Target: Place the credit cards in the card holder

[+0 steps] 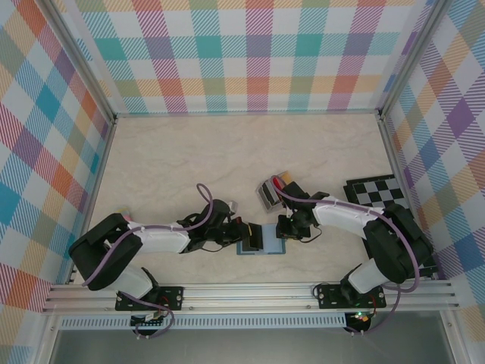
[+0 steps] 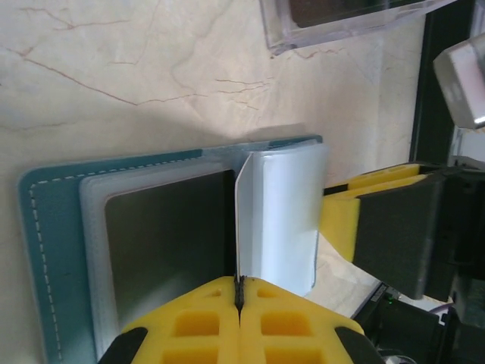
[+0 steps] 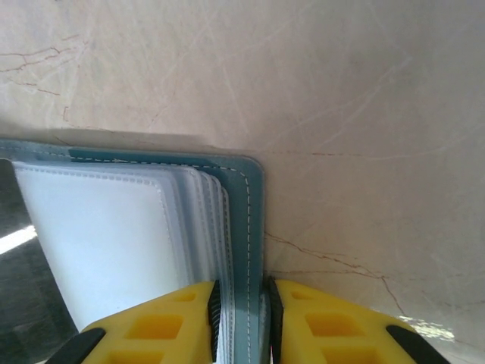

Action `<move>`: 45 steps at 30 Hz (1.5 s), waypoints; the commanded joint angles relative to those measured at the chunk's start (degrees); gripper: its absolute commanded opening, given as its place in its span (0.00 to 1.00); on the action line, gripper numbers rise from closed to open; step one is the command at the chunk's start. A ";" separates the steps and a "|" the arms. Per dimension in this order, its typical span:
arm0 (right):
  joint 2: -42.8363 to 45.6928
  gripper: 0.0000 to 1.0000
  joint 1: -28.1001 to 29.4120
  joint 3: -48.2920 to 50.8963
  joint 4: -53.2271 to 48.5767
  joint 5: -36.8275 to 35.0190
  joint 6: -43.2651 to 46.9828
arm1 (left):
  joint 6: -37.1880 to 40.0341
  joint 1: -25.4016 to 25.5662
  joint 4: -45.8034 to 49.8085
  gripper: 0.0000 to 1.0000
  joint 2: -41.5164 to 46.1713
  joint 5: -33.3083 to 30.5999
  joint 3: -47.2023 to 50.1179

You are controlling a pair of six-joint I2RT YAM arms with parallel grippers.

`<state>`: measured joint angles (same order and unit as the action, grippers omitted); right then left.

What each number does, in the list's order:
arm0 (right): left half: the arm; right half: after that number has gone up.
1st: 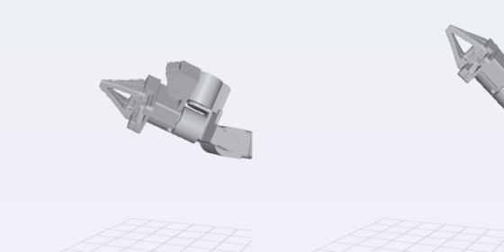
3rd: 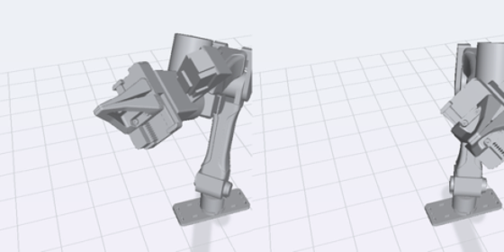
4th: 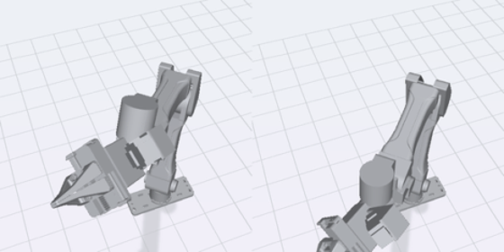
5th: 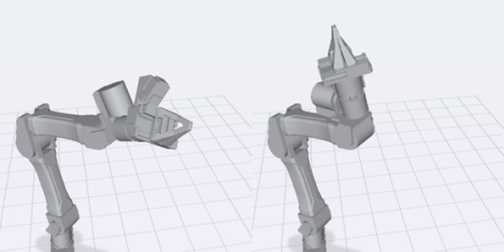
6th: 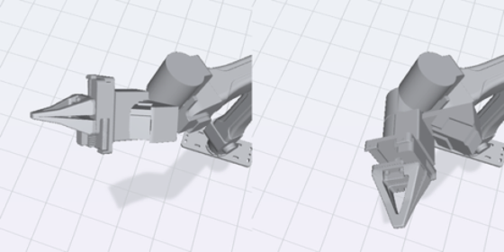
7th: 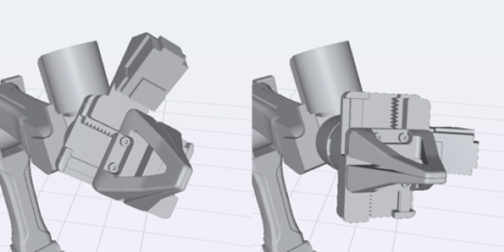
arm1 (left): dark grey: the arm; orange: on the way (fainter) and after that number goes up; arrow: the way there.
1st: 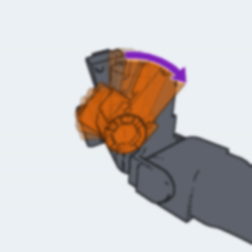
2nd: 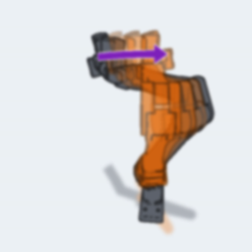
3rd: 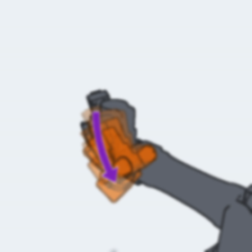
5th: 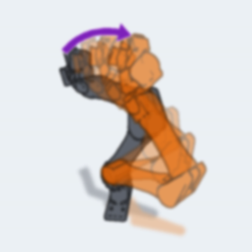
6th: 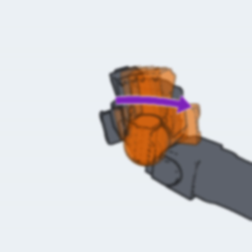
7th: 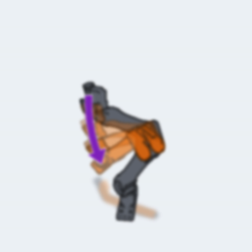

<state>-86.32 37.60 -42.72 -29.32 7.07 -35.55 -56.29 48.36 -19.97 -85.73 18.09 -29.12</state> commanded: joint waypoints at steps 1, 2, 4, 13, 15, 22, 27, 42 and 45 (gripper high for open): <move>-1.30 0.25 0.37 1.32 0.83 -0.83 -0.61 | 0.27 1.58 -2.26 0.00 -2.24 0.50 -0.94; -1.43 0.25 0.35 1.38 0.88 -0.79 -0.70 | 0.08 1.64 -3.00 0.00 -2.81 0.67 -1.09; -1.53 0.24 0.36 1.53 1.20 -0.58 -0.79 | 0.04 1.98 -3.10 0.00 -3.98 0.85 -1.61; -1.64 0.24 0.36 1.66 1.42 -0.56 -0.90 | 1.08 2.45 -1.69 0.00 -3.51 0.00 -1.20; -1.65 0.24 0.32 1.61 1.19 -0.81 -0.66 | 2.65 2.44 -0.94 0.00 -3.35 1.70 -1.81; -1.90 0.24 0.23 1.59 0.84 -1.45 -0.31 | 5.49 2.36 5.19 0.00 -1.38 2.04 -2.34; -2.40 0.24 0.24 1.76 1.34 -1.10 -0.70 | 7.26 2.31 8.09 0.00 -1.10 2.05 -2.97; -1.29 0.24 0.19 1.83 2.37 1.06 -1.36 | 4.57 2.53 1.30 0.01 -7.98 4.41 -6.87; -1.03 0.24 0.18 1.78 2.57 1.65 -1.72 | 4.19 2.84 0.81 0.05 -8.61 4.76 -7.29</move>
<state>-86.52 37.54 -42.68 -29.02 7.35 -36.21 -51.75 49.82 -18.44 -93.01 21.61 -35.00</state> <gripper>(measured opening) 0.242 0.048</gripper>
